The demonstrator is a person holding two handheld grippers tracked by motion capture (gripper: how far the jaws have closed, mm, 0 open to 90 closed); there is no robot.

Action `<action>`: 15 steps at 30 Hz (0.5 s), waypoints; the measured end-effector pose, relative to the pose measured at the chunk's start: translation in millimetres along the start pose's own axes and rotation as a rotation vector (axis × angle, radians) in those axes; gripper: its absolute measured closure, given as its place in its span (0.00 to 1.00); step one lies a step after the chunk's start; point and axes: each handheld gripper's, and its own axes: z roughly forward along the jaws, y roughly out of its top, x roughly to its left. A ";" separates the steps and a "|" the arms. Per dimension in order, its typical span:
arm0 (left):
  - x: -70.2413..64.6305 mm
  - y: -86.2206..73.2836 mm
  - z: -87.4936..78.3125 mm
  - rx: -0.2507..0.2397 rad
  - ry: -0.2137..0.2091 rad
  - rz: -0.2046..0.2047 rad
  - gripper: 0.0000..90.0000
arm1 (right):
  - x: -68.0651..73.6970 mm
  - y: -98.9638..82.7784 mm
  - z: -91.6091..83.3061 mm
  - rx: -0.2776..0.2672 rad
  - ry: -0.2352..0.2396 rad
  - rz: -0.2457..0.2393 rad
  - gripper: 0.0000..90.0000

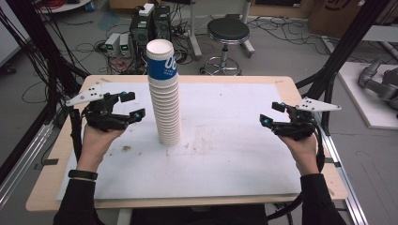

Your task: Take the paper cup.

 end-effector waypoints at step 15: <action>-4.0 30.3 25.4 -0.020 -0.028 -0.007 0.18 | 1.4 0.0 2.5 0.011 0.015 -0.001 0.25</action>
